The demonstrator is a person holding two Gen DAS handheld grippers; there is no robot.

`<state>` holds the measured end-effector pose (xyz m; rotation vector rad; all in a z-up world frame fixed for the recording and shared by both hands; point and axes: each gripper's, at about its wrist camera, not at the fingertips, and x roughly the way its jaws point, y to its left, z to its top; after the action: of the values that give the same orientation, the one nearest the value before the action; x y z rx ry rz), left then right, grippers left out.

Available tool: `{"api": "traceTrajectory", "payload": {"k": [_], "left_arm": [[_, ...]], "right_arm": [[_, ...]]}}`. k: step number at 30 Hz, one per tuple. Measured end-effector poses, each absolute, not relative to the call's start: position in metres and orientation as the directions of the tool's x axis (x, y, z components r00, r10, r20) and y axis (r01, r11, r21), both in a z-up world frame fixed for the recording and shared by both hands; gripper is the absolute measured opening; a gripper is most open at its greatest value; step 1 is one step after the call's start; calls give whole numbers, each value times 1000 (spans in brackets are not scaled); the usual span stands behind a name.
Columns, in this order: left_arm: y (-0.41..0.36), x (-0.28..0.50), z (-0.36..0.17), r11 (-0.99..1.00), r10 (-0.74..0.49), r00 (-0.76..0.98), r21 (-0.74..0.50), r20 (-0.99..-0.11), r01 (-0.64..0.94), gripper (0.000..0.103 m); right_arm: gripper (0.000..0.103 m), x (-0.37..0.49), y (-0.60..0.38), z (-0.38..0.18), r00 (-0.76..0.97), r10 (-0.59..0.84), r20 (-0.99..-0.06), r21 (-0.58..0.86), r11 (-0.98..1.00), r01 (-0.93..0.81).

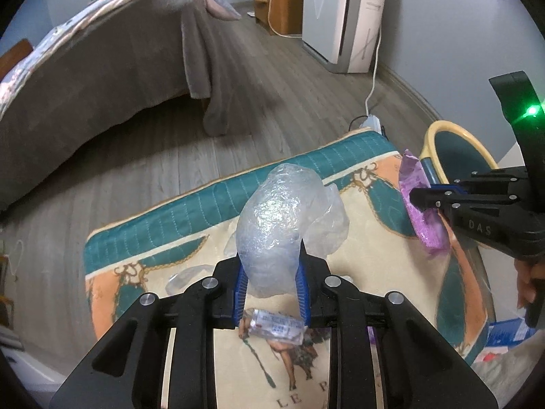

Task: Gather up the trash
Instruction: 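Grasp the clear plastic bag with the left tool while the right tool holds the wrapper, then carry the pink wrapper and clear bag with both tools over the wastebasket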

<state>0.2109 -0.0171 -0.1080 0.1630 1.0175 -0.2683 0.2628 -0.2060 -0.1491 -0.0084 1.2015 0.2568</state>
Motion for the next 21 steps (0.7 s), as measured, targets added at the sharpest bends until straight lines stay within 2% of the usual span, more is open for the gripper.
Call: {"api": "traceTrajectory", "payload": {"k": [13, 21], "left_arm": [[-36, 168, -79, 946, -120, 574, 83, -810, 314, 26], [-55, 156, -71, 932, -170, 588, 65, -791, 356, 26]], "right_arm": [[4, 217, -229, -107, 410, 207, -888, 132, 970, -203], [4, 169, -276, -40, 532, 137, -835, 75, 988, -137]]}}
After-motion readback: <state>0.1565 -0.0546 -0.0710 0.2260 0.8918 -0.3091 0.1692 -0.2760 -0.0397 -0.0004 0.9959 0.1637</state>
